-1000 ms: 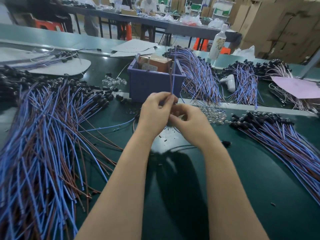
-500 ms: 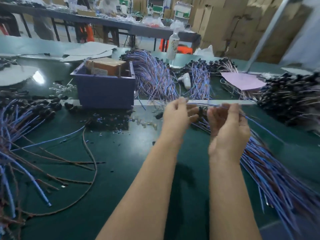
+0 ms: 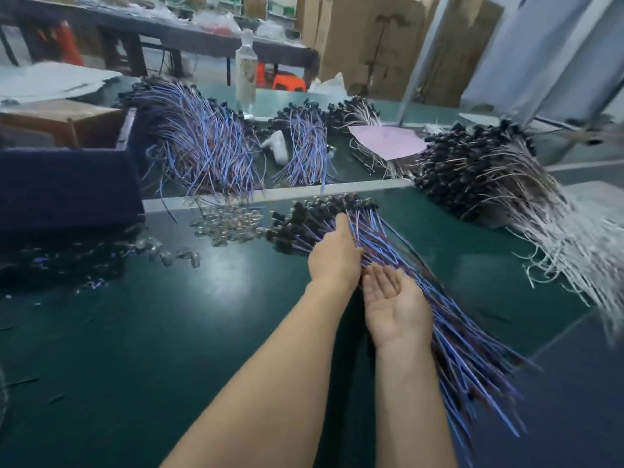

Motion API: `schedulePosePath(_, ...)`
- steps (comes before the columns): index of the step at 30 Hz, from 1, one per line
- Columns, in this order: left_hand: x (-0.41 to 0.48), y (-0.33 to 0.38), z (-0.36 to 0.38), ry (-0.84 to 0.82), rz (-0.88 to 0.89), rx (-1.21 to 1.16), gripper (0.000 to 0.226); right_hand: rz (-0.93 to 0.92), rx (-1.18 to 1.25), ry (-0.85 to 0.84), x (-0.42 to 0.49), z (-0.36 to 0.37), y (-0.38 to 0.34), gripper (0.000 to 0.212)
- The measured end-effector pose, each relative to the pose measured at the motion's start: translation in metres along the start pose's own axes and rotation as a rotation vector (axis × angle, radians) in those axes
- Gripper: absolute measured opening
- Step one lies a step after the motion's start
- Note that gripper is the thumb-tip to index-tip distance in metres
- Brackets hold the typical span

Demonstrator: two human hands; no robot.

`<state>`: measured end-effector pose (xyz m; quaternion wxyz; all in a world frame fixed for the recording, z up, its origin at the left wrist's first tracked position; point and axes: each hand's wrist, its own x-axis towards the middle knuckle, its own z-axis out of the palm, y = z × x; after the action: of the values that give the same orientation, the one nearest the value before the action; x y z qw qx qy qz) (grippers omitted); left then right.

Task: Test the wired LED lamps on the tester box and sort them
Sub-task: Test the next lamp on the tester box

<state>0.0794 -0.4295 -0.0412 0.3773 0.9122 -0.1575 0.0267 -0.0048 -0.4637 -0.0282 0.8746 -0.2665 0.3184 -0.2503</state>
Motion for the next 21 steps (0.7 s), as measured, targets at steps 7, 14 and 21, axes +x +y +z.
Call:
schedulePosePath(7,-0.001,-0.014,-0.025,0.15,-0.121,-0.549,0.01,-0.071,-0.035,-0.016,-0.007,0.023,0.02,0.019)
schedulePosePath(14,-0.032,-0.069,-0.124,0.532,-0.2,-0.922,0.02,-0.143,-0.484,-0.42,-0.047,0.085,0.099,0.021)
schedulePosePath(21,-0.085,-0.158,-0.231,0.957,-0.362,-1.031,0.016,-0.536,-1.398,-0.922,-0.112,0.127,0.219,0.022)
